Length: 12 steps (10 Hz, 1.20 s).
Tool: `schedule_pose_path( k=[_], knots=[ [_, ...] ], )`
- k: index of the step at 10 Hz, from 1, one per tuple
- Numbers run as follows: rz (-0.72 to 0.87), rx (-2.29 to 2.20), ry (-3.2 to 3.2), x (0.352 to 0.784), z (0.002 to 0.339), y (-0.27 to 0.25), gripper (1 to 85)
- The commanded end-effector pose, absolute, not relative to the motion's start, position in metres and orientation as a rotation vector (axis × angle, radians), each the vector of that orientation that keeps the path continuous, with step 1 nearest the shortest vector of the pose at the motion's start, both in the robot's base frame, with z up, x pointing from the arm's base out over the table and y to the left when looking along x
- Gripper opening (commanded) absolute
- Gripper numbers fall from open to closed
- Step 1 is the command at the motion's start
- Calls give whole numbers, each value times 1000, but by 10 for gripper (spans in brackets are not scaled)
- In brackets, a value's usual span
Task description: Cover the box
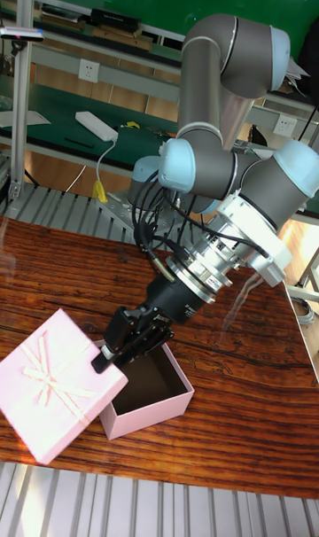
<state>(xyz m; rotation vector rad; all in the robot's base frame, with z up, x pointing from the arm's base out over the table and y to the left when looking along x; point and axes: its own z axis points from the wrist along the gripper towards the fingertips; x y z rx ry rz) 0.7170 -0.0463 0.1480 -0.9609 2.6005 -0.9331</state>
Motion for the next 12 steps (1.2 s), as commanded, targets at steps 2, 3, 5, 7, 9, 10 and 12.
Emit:
schedule_pose_path(
  k=[2, 3, 5, 7, 9, 10, 12],
  knots=[
    [-882, -942, 2608, 717, 144, -39, 337],
    [-887, -905, 2628, 711, 142, -37, 337],
    [-870, -839, 2677, 703, 139, -34, 330],
    [-823, -740, 2766, 690, 136, -22, 330],
    [-842, -681, 2797, 682, 138, -11, 307],
    [-853, -670, 2790, 681, 137, -8, 297],
    [-853, -648, 2791, 675, 136, -2, 293]
  ],
)
